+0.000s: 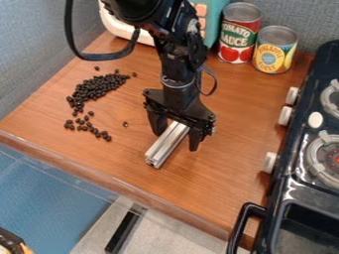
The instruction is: Sweep into pile
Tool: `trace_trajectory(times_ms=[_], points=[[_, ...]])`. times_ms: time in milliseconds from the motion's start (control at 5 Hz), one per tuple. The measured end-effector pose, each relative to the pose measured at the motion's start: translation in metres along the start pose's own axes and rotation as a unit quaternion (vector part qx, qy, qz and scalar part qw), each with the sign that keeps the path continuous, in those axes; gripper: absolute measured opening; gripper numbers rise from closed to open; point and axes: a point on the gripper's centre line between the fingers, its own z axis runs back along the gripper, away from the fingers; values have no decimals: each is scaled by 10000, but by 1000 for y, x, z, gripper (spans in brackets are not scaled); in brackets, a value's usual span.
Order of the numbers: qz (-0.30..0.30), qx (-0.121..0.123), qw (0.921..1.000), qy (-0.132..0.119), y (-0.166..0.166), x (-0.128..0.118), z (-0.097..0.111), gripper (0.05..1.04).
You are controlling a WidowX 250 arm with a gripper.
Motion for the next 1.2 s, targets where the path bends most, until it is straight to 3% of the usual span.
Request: trace_trajectory(times_ms=[200,600,800,1000,1200], points=[[-47,56,10000,52,-1,-1,-8,970],[-4,183,9998,82,0,2,-16,406],[-17,167,9998,122,-1,2,-17,394],[94,-84,9998,138,-4,1,-16,394],[663,-616,9958,-134,-4,3,12,394]])
